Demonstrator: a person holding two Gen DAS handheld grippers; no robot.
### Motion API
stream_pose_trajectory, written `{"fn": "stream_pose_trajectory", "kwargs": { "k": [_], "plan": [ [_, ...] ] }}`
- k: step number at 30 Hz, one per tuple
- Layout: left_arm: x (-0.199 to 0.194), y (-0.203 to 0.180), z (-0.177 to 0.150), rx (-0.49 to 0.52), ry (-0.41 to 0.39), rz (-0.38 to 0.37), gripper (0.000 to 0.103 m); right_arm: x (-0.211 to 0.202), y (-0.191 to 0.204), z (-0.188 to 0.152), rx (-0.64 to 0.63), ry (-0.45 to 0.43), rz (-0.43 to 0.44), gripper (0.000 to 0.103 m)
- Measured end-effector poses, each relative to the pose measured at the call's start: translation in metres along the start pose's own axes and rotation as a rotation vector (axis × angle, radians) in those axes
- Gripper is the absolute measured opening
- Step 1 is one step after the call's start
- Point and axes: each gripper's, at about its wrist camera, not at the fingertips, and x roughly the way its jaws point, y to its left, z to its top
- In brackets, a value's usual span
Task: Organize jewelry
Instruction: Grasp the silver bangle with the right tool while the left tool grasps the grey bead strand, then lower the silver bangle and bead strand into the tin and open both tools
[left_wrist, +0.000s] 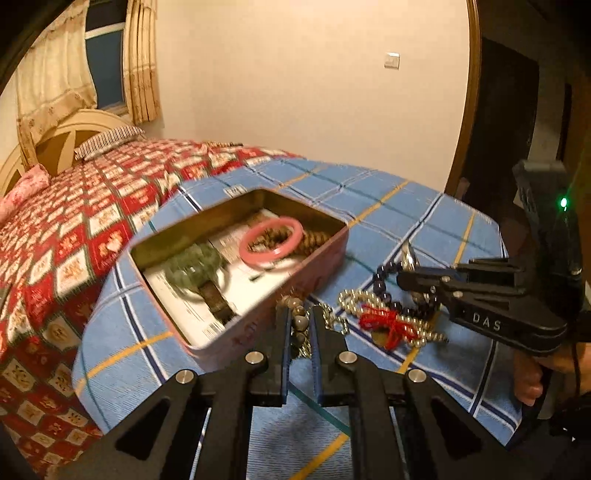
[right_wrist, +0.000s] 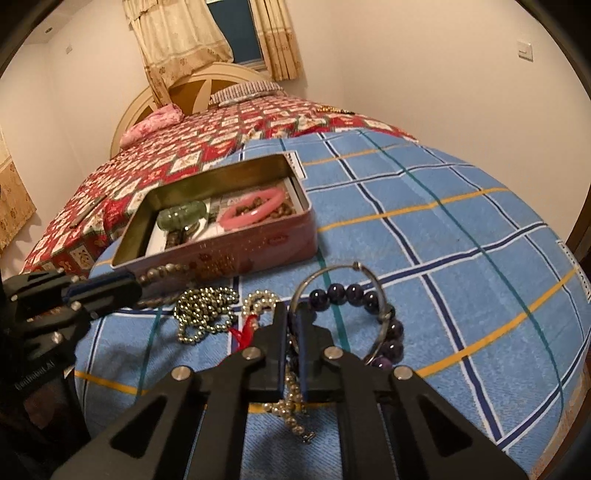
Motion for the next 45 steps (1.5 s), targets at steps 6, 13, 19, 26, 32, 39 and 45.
{"fn": "stream_pose_trajectory", "kwargs": {
  "k": [6, 13, 19, 26, 32, 39, 45],
  "plan": [
    [-0.015, 0.005, 0.01, -0.008, -0.041, 0.008, 0.009, -0.004, 0.005, 0.003, -0.004, -0.017, 0.007, 0.007],
    [-0.025, 0.02, 0.019, -0.029, -0.068, 0.029, 0.009, -0.009, 0.014, 0.014, -0.04, -0.031, 0.017, 0.007],
    [-0.026, 0.037, 0.027, -0.047, -0.078, 0.066, 0.009, -0.007, 0.025, 0.032, -0.082, -0.05, 0.022, 0.007],
    [-0.027, 0.054, 0.038, -0.059, -0.102, 0.087, 0.009, -0.002, 0.036, 0.05, -0.126, -0.067, 0.03, 0.007],
    [-0.019, 0.066, 0.048, -0.057, -0.106, 0.116, 0.009, 0.004, 0.046, 0.066, -0.16, -0.073, 0.041, 0.007],
    [-0.003, 0.078, 0.054, -0.07, -0.092, 0.137, 0.009, 0.019, 0.06, 0.084, -0.198, -0.062, 0.058, 0.007],
    [0.01, 0.087, 0.056, -0.087, -0.079, 0.152, 0.009, 0.035, 0.071, 0.092, -0.224, -0.044, 0.065, 0.007]
  ]
}}
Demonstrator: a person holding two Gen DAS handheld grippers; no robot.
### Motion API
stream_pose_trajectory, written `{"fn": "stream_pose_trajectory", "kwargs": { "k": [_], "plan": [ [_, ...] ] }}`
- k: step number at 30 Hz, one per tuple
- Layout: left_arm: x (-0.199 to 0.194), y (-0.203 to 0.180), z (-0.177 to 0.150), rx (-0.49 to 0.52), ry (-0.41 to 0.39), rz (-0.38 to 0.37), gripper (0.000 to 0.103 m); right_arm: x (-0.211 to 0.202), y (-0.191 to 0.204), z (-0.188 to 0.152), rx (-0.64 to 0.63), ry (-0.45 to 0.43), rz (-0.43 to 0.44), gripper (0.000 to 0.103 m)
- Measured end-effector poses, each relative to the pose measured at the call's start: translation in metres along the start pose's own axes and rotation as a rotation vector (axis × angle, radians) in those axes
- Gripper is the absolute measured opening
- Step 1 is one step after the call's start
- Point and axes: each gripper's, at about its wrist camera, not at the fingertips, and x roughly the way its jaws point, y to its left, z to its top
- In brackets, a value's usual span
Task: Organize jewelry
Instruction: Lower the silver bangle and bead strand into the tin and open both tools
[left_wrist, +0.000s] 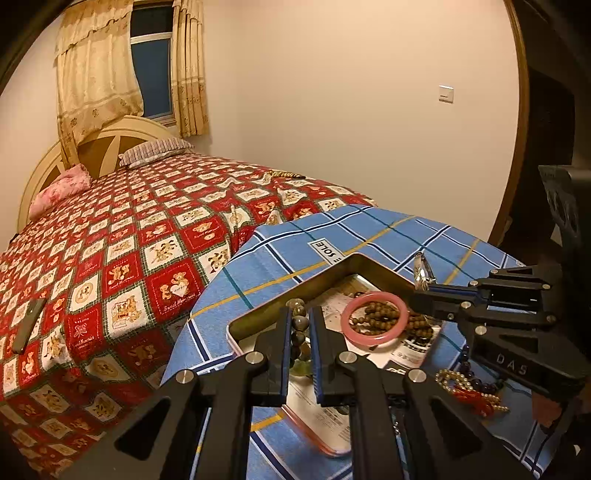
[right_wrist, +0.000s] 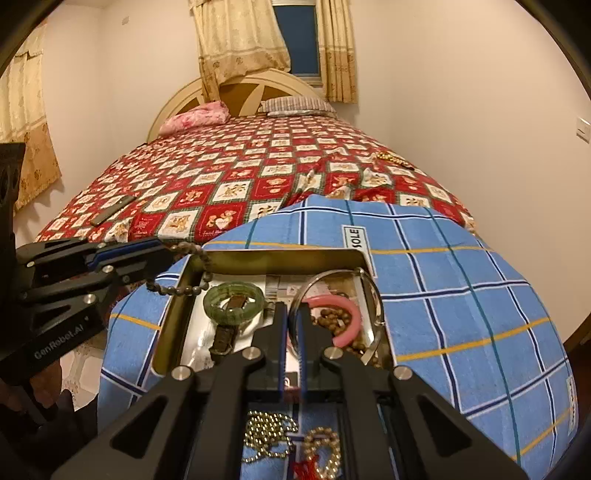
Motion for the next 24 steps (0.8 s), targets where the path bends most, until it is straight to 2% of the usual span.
{"fn": "stream_pose_trajectory", "kwargs": {
  "k": [24],
  "plan": [
    [0.045, 0.013, 0.005, -0.003, 0.045, 0.046, 0.009, 0.051, 0.002, 0.002, -0.014, 0.1, 0.009, 0.007]
  ]
}}
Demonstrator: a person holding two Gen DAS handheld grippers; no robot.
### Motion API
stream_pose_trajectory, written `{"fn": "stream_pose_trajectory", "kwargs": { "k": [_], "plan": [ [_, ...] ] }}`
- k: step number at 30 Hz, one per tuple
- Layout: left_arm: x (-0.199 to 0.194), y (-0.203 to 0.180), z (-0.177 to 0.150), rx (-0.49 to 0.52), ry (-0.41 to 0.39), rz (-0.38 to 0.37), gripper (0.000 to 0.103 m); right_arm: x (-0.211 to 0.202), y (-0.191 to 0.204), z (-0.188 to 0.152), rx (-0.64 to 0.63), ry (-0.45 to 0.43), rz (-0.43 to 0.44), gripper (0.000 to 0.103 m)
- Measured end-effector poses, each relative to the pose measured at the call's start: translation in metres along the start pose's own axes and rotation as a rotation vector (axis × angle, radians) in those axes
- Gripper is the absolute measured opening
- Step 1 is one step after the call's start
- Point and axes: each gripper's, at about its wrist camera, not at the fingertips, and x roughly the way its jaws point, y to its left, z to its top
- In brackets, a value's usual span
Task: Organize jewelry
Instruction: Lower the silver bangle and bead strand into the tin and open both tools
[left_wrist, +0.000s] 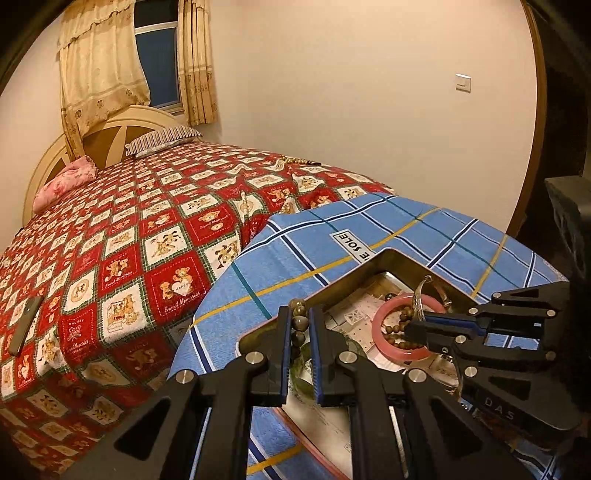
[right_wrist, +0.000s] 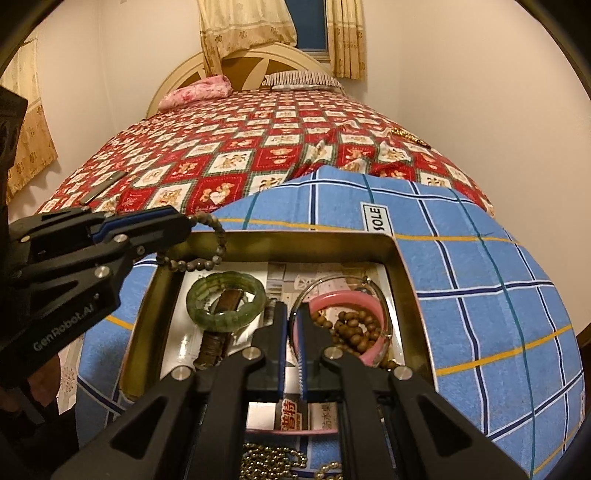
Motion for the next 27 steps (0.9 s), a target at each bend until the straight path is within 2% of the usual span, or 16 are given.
{"fn": "stream_pose_trajectory", "kwargs": {
  "k": [13, 14, 15, 16, 17, 18, 20, 27],
  "plan": [
    [0.017, 0.001, -0.006, 0.005, 0.046, 0.028, 0.011, 0.011, -0.003, -0.004, 0.017, 0.02, -0.013, 0.008],
    [0.018, 0.001, -0.007, 0.003, 0.052, 0.033, 0.016, 0.011, -0.004, -0.005, 0.022, 0.019, -0.02, 0.013],
    [0.018, 0.001, -0.008, 0.0, 0.054, 0.036, 0.025, 0.01, -0.006, -0.005, 0.025, 0.02, -0.027, 0.017],
    [0.016, 0.002, -0.009, -0.003, 0.051, 0.038, 0.032, 0.01, -0.007, -0.006, 0.029, 0.021, -0.031, 0.031],
    [0.015, 0.002, -0.009, -0.006, 0.045, 0.041, 0.049, 0.009, -0.009, -0.007, 0.035, 0.022, -0.035, 0.045],
    [0.012, 0.002, -0.01, -0.008, 0.033, 0.047, 0.062, 0.007, -0.01, -0.008, 0.039, 0.016, -0.041, 0.048],
    [0.006, 0.001, -0.01, -0.011, 0.01, 0.054, 0.068, 0.005, -0.011, -0.011, 0.047, 0.015, -0.031, 0.047],
    [0.007, -0.001, -0.013, -0.012, 0.031, 0.053, 0.068, -0.002, -0.014, -0.017, 0.072, 0.011, -0.036, 0.047]
  ]
}}
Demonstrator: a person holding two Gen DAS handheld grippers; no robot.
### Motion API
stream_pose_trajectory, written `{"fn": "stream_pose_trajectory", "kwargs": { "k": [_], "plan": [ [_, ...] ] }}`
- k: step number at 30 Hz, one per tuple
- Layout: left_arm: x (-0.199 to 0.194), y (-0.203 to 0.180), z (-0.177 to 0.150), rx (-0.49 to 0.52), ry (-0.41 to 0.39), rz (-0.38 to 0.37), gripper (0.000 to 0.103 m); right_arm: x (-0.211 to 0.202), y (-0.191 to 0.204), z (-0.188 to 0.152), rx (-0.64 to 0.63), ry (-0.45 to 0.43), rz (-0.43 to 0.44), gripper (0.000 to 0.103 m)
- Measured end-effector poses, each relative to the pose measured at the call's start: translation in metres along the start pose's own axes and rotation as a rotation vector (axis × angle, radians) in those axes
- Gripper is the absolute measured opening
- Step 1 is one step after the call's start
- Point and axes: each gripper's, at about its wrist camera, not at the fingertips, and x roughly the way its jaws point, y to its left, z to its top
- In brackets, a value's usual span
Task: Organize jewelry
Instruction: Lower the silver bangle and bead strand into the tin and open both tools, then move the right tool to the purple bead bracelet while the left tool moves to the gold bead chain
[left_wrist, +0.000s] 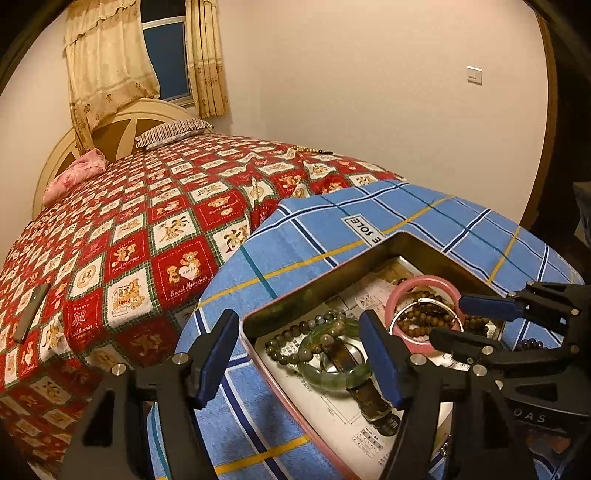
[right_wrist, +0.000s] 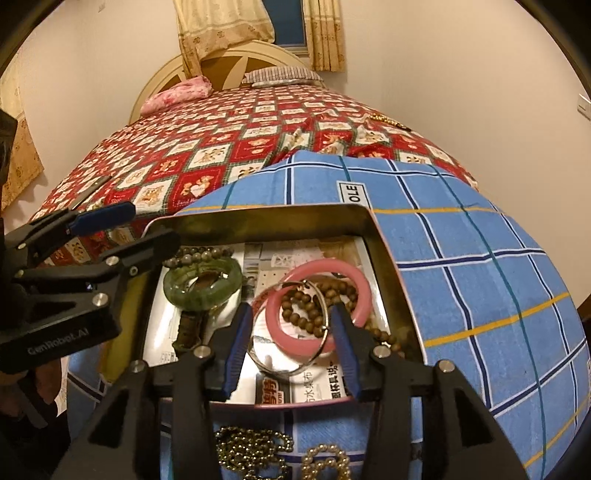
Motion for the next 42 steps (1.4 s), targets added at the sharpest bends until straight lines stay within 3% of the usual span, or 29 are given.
{"fn": "stream_pose_trajectory", "kwargs": {
  "k": [16, 20, 31, 39, 42],
  "plan": [
    [-0.027, -0.011, -0.019, 0.018, -0.016, 0.035, 0.068, -0.028, -0.006, -0.014, 0.028, -0.03, -0.001, 0.05],
    [-0.041, -0.023, -0.031, 0.029, -0.011, 0.027, 0.068, -0.048, -0.018, -0.035, 0.048, -0.037, -0.038, 0.056],
    [-0.069, -0.063, -0.058, 0.081, -0.004, -0.007, 0.068, -0.081, -0.056, -0.101, 0.157, 0.009, -0.188, 0.056],
    [-0.07, -0.076, -0.068, 0.069, 0.013, -0.028, 0.067, -0.085, -0.064, -0.115, 0.185, 0.018, -0.192, 0.056],
    [-0.067, -0.08, -0.07, 0.072, 0.025, -0.043, 0.059, -0.085, -0.066, -0.116, 0.197, 0.015, -0.196, 0.056]
  ]
}}
